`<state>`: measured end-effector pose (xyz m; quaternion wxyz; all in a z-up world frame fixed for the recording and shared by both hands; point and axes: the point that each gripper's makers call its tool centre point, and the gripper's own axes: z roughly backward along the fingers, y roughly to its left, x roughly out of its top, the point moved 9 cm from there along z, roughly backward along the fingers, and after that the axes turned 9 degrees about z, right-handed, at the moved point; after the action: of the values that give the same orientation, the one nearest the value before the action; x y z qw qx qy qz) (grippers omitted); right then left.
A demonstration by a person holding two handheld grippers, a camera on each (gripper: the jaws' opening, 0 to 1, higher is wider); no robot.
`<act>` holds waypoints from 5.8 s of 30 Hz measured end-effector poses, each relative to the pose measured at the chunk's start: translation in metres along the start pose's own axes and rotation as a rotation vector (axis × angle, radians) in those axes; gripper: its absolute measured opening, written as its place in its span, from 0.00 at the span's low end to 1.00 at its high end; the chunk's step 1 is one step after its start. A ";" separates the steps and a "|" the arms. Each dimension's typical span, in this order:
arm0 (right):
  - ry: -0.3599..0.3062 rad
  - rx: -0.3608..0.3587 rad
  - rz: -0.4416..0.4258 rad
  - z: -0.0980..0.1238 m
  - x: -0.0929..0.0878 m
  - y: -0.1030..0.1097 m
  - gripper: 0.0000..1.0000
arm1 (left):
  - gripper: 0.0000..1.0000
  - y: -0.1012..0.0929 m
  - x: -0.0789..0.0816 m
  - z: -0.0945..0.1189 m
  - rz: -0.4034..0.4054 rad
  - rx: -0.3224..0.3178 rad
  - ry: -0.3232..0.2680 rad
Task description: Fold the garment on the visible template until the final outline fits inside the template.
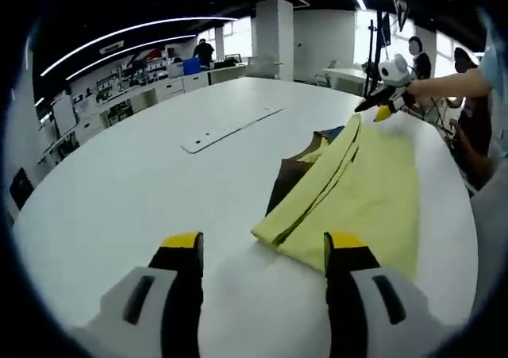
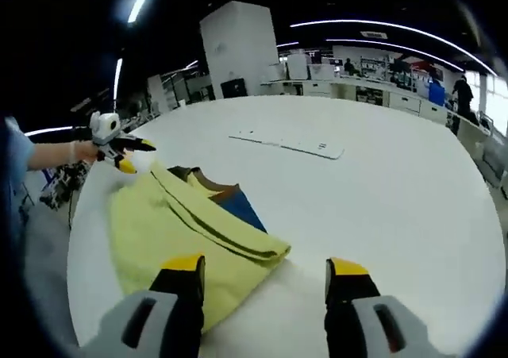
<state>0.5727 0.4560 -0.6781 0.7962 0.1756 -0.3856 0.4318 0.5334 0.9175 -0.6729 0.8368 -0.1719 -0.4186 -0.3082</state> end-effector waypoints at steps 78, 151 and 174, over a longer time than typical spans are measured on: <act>0.148 -0.058 0.115 -0.053 0.020 -0.029 0.00 | 0.00 0.025 0.004 -0.046 0.429 0.014 0.114; -0.077 0.038 -0.155 0.031 -0.008 0.032 0.95 | 0.62 -0.036 -0.023 0.046 0.545 -0.148 0.008; -0.087 0.072 -0.210 0.075 -0.053 0.084 0.68 | 0.45 -0.101 -0.075 0.070 0.630 -0.139 -0.032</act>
<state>0.4515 0.4280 -0.6747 0.8126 0.2624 -0.3836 0.3516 0.3909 0.9080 -0.6891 0.8705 -0.3548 -0.3359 -0.0591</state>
